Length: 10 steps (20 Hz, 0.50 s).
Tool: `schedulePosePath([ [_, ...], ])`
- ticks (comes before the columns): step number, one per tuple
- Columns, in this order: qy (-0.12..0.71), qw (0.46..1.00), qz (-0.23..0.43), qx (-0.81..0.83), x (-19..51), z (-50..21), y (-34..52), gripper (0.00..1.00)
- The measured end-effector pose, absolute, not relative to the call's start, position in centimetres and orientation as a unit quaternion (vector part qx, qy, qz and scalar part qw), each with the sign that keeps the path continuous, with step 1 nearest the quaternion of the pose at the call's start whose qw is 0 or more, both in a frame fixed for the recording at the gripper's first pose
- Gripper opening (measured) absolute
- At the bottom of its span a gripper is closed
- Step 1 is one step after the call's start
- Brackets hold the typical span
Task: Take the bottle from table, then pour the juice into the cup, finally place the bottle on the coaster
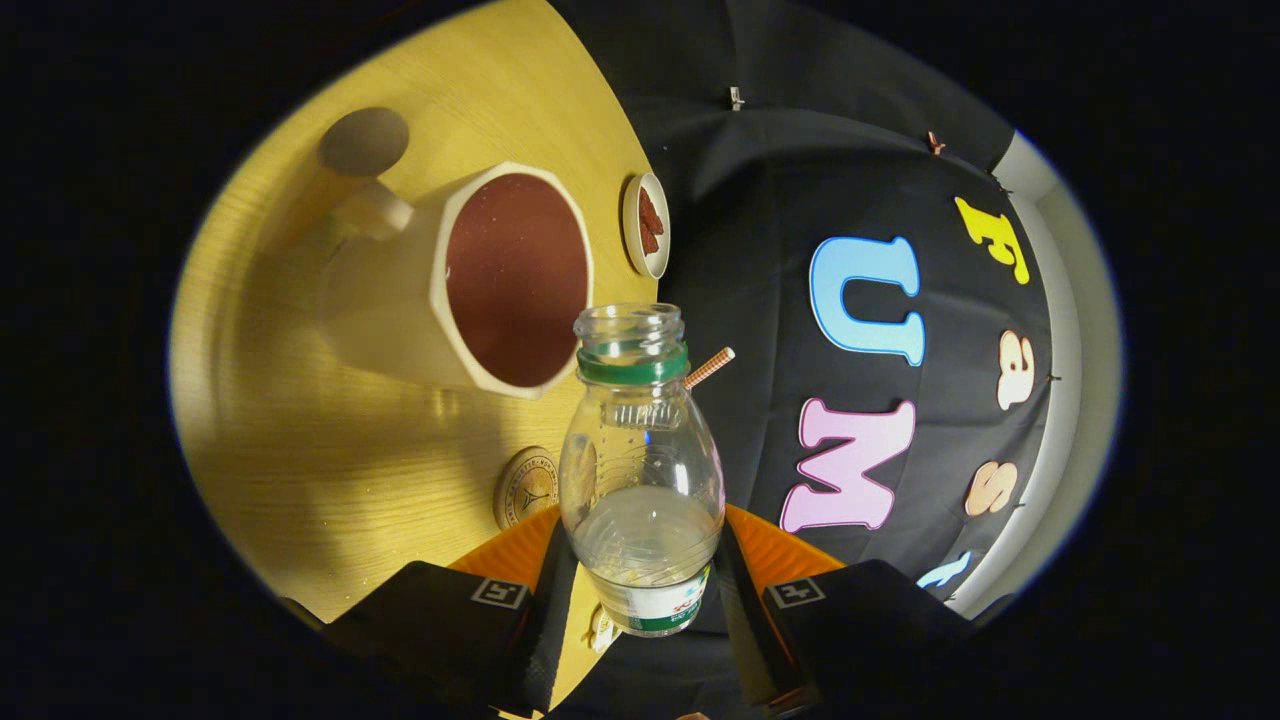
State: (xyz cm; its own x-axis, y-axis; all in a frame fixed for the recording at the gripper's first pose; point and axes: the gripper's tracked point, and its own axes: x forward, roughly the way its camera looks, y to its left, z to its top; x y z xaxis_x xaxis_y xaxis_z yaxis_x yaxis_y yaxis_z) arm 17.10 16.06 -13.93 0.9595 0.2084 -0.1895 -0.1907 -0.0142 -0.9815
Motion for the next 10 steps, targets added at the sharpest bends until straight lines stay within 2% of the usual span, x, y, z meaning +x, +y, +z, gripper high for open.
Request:
schedulePosePath([
  [10,-0.032,0.653,0.152,-0.742,17.57,-14.12,16.46,0.71],
])
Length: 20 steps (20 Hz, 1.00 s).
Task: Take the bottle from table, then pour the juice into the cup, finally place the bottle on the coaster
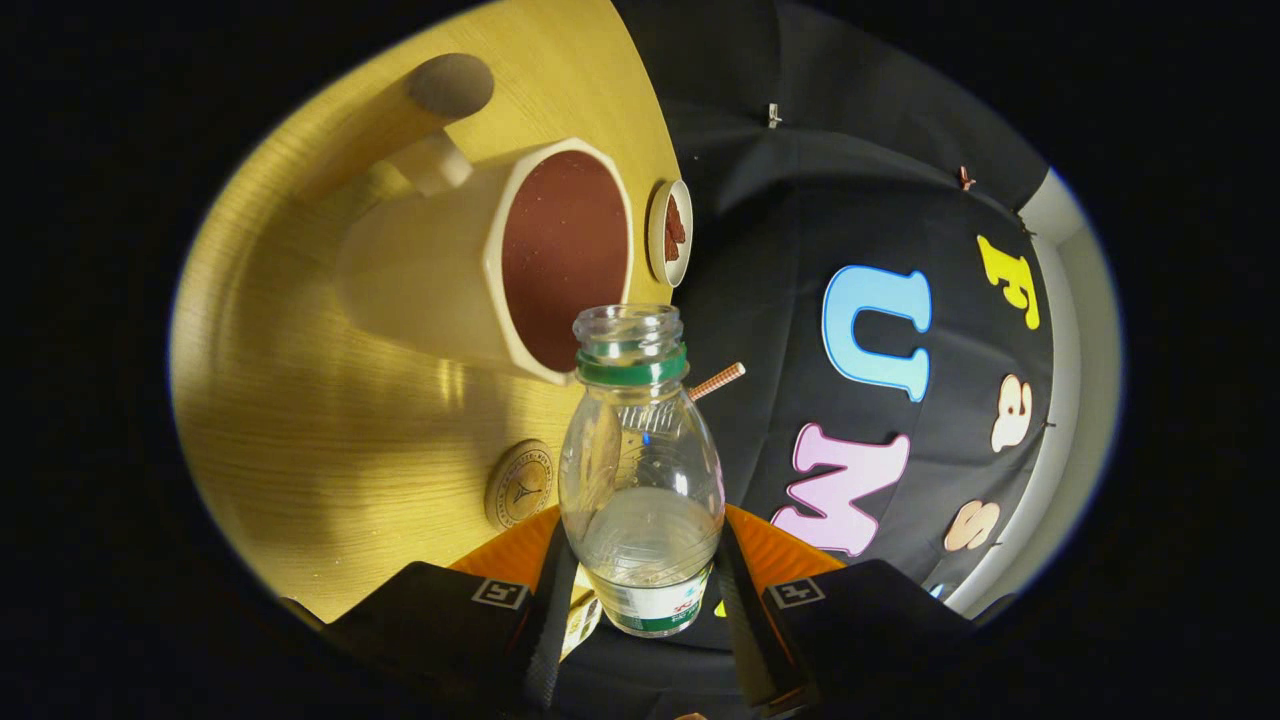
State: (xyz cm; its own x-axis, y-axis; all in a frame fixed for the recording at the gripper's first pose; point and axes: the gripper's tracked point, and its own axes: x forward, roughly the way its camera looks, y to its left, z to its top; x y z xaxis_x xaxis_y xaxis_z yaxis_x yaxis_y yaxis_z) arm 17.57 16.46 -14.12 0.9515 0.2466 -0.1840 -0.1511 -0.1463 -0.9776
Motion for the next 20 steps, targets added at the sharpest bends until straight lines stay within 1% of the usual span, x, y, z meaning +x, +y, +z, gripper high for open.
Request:
schedulePosePath([
  [2,-0.052,0.630,0.156,-0.759,17.6,-13.7,17.1,0.71],
  [4,-0.063,0.618,0.157,-0.768,18.6,-13.3,17.4,0.71],
  [20,-0.083,0.592,0.158,-0.786,19.0,-12.9,17.6,0.71],
])
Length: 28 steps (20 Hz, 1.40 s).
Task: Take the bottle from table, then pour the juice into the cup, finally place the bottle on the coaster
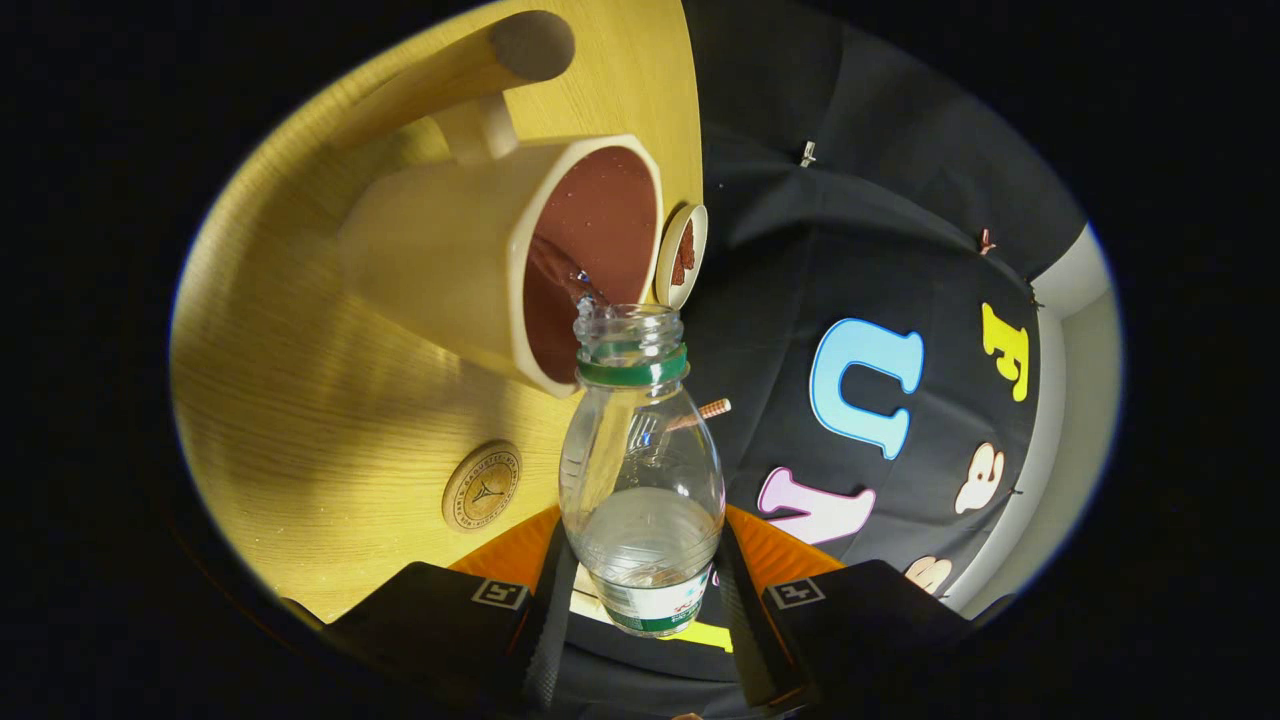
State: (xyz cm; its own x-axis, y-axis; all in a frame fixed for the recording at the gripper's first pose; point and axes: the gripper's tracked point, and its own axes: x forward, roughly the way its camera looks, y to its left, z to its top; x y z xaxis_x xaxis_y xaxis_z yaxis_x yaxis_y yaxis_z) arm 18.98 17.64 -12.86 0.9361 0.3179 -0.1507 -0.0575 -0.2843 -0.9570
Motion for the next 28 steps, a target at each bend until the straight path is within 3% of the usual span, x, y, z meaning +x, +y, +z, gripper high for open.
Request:
schedulePosePath([
  [28,-0.142,0.513,0.162,-0.831,19.7,-11.5,19.2,0.71],
])
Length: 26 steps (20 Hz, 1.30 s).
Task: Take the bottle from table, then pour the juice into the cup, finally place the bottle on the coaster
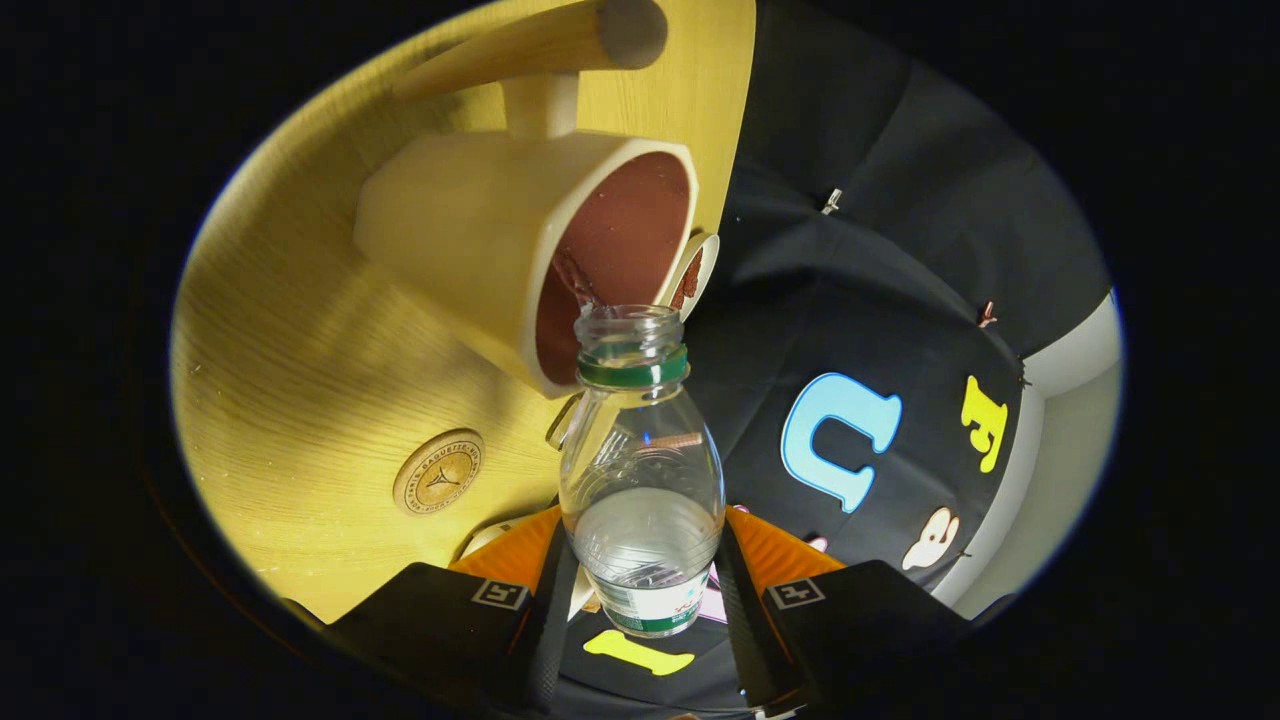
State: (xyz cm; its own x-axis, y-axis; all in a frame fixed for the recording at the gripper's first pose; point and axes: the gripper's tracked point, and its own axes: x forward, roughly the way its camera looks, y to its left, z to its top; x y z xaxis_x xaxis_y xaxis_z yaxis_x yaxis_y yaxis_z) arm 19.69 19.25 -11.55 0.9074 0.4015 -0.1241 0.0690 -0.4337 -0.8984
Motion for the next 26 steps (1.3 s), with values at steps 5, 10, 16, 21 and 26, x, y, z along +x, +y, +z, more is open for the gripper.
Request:
schedulePosePath([
  [5,-0.155,0.498,0.157,-0.839,19.4,-11.1,19.3,0.71],
  [10,-0.165,0.492,0.149,-0.842,19.4,-10.4,19.3,0.71],
  [16,-0.194,0.473,0.145,-0.847,19.4,-8.8,20.6,0.71],
  [21,-0.208,0.453,0.145,-0.854,19.4,-8.2,21.0,0.71],
  [26,-0.215,0.435,0.150,-0.861,19.2,-8.3,21.0,0.71],
])
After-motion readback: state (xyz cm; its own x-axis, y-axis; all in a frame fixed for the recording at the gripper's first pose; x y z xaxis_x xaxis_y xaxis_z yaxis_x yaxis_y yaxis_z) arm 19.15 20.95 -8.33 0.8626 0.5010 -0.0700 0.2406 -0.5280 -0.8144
